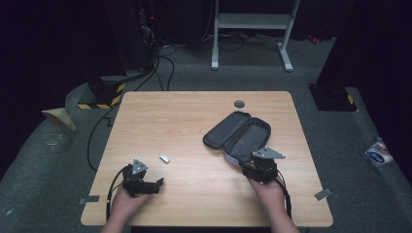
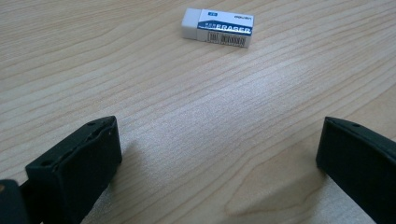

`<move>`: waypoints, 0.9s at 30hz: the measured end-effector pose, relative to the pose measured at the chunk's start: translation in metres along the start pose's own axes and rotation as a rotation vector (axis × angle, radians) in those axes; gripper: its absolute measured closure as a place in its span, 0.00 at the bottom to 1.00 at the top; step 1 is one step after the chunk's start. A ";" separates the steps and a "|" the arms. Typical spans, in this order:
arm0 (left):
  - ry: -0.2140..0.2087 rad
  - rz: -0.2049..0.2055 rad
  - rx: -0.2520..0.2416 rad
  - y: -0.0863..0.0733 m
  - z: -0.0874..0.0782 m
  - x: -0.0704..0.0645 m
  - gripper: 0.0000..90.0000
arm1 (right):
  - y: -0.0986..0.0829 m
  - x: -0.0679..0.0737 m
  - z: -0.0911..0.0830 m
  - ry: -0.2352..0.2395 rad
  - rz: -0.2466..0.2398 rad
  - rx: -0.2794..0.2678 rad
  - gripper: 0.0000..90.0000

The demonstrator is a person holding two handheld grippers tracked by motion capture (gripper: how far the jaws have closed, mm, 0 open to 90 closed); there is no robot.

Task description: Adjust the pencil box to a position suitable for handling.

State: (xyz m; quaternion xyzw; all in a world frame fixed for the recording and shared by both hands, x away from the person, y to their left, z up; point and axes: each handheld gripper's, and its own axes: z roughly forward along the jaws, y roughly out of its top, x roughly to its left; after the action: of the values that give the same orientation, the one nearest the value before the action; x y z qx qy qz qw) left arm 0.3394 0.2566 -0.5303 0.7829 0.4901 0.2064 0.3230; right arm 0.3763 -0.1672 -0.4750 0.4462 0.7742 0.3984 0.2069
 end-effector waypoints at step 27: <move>0.001 -0.006 -0.001 -0.001 -0.001 -0.001 0.01 | -0.005 0.038 0.030 0.020 -0.090 0.013 0.95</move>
State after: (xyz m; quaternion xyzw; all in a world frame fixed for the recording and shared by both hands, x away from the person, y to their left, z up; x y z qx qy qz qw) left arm 0.3380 0.2565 -0.5303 0.7810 0.4926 0.2061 0.3238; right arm 0.3743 -0.1235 -0.4960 0.4081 0.7981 0.3882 0.2140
